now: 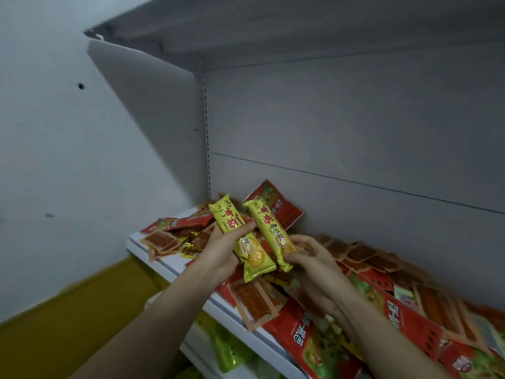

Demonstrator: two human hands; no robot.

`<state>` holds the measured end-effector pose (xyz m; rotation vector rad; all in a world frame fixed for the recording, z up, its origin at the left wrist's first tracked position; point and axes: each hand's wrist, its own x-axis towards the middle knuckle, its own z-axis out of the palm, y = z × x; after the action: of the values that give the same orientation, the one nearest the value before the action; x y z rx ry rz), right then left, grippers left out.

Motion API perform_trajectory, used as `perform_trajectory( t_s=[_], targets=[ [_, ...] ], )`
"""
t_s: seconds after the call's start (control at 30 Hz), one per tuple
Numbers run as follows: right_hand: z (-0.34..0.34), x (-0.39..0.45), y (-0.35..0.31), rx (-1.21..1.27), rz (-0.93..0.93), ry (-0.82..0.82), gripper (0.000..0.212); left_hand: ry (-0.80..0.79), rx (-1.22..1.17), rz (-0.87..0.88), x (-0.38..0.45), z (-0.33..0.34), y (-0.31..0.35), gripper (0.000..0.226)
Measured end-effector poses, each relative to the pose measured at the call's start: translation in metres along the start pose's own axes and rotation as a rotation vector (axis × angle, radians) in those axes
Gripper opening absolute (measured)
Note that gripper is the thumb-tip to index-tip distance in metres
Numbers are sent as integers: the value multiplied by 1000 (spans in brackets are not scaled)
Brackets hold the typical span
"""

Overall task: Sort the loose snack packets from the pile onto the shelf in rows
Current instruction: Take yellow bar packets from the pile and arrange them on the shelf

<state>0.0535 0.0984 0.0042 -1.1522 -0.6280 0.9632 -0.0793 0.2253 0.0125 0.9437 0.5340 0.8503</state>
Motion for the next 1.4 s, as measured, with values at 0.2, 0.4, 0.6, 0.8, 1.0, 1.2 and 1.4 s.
perform_trajectory(
  t_s=[0.2, 0.4, 0.6, 0.8, 1.0, 1.2, 1.4],
  targets=[
    [31, 13, 7, -315, -40, -166, 34, 32, 40, -50, -2, -27, 7, 61],
    [25, 70, 0, -571, -52, -39, 24, 99, -42, -102, 38, -66, 21, 59],
    [-12, 183, 16, -432, -32, 501, 35, 29, -16, -144, 100, -95, 31, 60],
    [-3, 240, 16, -347, 24, 771, 60, -88, -2, -196, 170, -110, 51, 52],
    [-34, 231, -36, -457, 29, 820, 16, -122, 6, -252, 236, -107, 64, 39],
    [-57, 204, -79, -1669, 203, 875, 49, -124, 25, -308, 269, -115, 60, 38],
    [33, 260, -25, -1721, -147, 397, 31, -135, 46, -300, 281, -125, 70, 33]
  ],
)
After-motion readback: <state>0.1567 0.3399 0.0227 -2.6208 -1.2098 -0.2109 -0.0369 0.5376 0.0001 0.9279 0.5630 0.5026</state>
